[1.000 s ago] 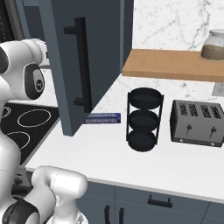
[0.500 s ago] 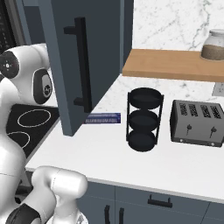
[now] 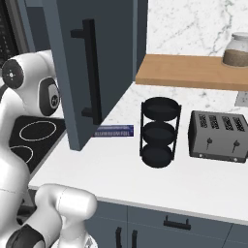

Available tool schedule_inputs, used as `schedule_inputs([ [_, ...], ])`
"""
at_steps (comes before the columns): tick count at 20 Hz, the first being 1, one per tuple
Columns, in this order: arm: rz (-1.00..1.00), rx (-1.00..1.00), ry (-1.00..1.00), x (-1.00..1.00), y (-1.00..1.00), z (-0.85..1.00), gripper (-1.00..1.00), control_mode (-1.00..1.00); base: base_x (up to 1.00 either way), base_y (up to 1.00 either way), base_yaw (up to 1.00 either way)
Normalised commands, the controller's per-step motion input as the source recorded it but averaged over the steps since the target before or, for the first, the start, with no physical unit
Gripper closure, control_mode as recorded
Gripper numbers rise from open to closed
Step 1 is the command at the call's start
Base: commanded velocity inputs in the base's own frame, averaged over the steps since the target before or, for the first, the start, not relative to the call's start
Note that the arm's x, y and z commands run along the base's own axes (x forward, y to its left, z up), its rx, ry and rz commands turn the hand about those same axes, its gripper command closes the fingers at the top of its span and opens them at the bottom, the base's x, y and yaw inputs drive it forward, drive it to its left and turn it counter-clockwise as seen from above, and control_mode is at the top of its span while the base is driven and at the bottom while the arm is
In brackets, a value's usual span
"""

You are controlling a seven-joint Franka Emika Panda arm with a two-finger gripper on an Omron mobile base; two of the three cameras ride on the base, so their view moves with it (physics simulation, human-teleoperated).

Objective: Put the shaker and condiment bottle from the counter next to their counterparts in the cabinet.

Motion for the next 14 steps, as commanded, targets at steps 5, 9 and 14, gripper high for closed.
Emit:
schedule_inputs([
  [5,0.00,0.00,0.00,0.20,0.00,-0.02,1.00,-1.00,0.00,0.00,0.00],
  [9,0.00,0.00,0.00,0.17,0.00,-0.10,1.00,-1.00,0.00,0.00,0.00],
  [14,0.00,0.00,0.01,0.10,0.00,-0.11,1.00,-1.00,0.00,0.00,0.00],
])
